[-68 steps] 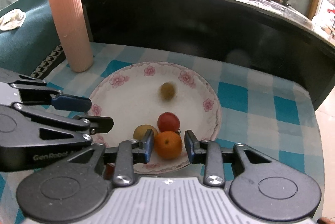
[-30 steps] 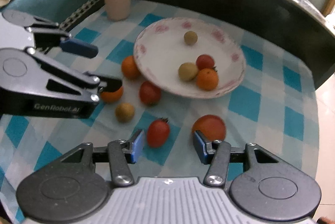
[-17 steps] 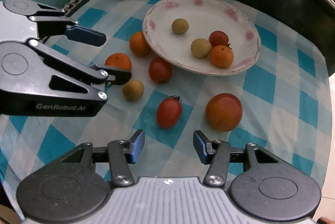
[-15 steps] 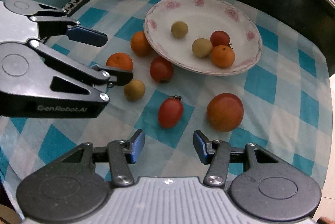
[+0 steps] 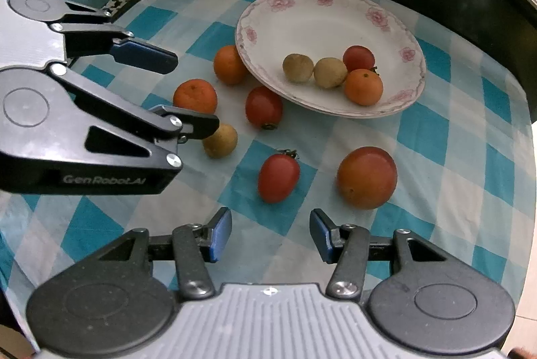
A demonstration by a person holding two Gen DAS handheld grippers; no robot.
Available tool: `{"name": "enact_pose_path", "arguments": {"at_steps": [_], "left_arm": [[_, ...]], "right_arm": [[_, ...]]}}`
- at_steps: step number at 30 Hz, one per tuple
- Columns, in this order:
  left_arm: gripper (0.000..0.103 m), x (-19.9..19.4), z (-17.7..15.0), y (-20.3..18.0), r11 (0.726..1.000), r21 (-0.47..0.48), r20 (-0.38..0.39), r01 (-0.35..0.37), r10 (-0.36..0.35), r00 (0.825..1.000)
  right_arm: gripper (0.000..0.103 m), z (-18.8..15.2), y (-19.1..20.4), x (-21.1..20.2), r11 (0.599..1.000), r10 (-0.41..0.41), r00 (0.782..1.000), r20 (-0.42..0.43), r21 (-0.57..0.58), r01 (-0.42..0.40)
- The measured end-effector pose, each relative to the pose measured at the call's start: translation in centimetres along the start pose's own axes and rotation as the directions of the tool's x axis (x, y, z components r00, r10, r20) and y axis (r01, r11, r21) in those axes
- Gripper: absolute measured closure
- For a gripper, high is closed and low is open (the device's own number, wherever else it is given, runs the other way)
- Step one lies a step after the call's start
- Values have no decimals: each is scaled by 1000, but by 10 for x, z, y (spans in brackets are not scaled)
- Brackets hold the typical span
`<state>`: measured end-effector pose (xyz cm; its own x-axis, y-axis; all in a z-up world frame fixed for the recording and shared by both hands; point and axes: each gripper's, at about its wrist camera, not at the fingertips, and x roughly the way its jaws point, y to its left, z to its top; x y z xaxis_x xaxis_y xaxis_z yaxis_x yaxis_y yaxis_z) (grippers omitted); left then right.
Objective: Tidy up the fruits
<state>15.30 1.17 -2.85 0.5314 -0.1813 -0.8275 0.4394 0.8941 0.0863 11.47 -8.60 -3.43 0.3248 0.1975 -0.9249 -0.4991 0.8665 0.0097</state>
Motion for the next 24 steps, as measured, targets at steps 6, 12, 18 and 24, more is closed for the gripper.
{"name": "enact_pose_path", "arguments": {"at_steps": [6,12,18,24], "left_arm": [[35,-1,-1,-2,1000,10,-5,1,-1,1000],[35,-3,-6,-3,999,37,-12,18,-17,1000],[36,3,-9,4,999,31,-30,24,-23,999],[37,8,-9,5,999,25,-24,44,-44,999]], "right_arm": [[38,-1,0,1,1000,1,1000,-2,-4,-1],[38,-2,-2,-1,1000,4,1000,10,0,-4],[38,-6,-7,-8,1000,30,998,52,3,-30],[38,-9,-15,-9,999,45,994,96,16,-46]]}}
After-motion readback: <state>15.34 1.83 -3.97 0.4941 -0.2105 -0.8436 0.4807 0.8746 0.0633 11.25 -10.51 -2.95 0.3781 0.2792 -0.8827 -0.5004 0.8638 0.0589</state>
